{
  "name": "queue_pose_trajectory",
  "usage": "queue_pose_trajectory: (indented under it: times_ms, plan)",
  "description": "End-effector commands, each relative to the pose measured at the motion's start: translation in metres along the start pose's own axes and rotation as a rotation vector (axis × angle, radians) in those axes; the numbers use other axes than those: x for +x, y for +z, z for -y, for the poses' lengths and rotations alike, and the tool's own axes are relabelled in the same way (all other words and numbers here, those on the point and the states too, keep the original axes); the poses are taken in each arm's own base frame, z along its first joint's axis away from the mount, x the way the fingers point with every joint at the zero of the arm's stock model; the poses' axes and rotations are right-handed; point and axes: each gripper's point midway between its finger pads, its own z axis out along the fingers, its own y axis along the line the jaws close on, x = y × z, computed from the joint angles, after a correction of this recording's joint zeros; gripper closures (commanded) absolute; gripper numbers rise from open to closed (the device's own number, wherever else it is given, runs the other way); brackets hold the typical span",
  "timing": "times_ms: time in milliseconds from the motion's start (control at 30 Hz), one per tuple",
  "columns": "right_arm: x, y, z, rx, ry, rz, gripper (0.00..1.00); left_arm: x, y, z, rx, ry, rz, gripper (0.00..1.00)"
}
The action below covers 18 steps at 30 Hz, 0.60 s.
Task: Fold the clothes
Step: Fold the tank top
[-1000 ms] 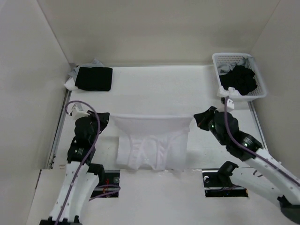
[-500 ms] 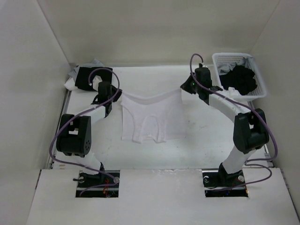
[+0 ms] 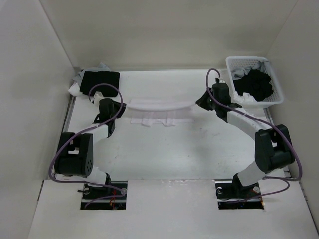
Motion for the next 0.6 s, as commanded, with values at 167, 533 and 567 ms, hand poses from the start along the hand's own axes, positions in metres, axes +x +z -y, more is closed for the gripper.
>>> queue_pose_trajectory:
  times_ms: [167, 533, 567]
  plan:
    - [0.012, -0.036, 0.011, -0.054, 0.058, 0.079, 0.97, -0.001, -0.054, 0.006, 0.140, -0.011, 0.033, 0.98]
    - [0.101, -0.047, 0.051, 0.038, 0.113, -0.019, 0.94, 0.044, -0.092, -0.063, 0.066, 0.046, -0.035, 0.94]
    - [0.108, -0.048, 0.052, 0.040, 0.107, -0.033, 0.92, 0.046, -0.093, -0.071, 0.050, 0.043, -0.039, 0.91]
